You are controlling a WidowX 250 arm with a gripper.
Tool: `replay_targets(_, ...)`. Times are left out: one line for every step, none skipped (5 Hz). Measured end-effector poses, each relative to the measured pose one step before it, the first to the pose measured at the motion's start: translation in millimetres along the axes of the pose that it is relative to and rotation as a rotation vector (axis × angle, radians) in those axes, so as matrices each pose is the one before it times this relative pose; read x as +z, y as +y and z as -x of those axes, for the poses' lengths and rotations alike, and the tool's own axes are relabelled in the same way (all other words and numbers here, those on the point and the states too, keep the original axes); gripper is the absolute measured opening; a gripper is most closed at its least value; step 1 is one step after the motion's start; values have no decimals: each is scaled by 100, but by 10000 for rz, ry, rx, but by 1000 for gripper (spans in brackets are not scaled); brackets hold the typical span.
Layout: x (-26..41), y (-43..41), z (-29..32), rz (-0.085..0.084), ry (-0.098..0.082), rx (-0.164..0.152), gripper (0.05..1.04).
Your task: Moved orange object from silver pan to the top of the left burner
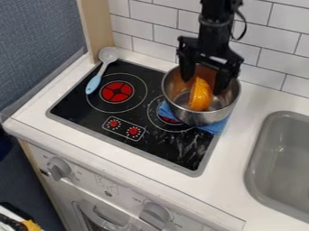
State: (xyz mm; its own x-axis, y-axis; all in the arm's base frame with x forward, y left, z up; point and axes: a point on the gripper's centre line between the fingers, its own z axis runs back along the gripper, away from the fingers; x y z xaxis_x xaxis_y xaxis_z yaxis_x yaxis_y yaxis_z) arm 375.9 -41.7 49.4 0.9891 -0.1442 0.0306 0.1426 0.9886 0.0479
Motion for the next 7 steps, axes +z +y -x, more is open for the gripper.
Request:
replay_targets(-1373,-317,384,128,506,-89,1001)
replay_targets(-582,-135,-68,113,122,-56,964)
replay_targets(264,-31,-211,24,-77,-214,697)
replay_targets(634,78,-367,-34,-91,-100,606)
replay_targets(2992,224,-953,-108,-669,-275,606)
replay_targets(4121,2806,-1108,-98,-571,239,606)
replay_targets(2006,4702,171,-56,-24,930,606)
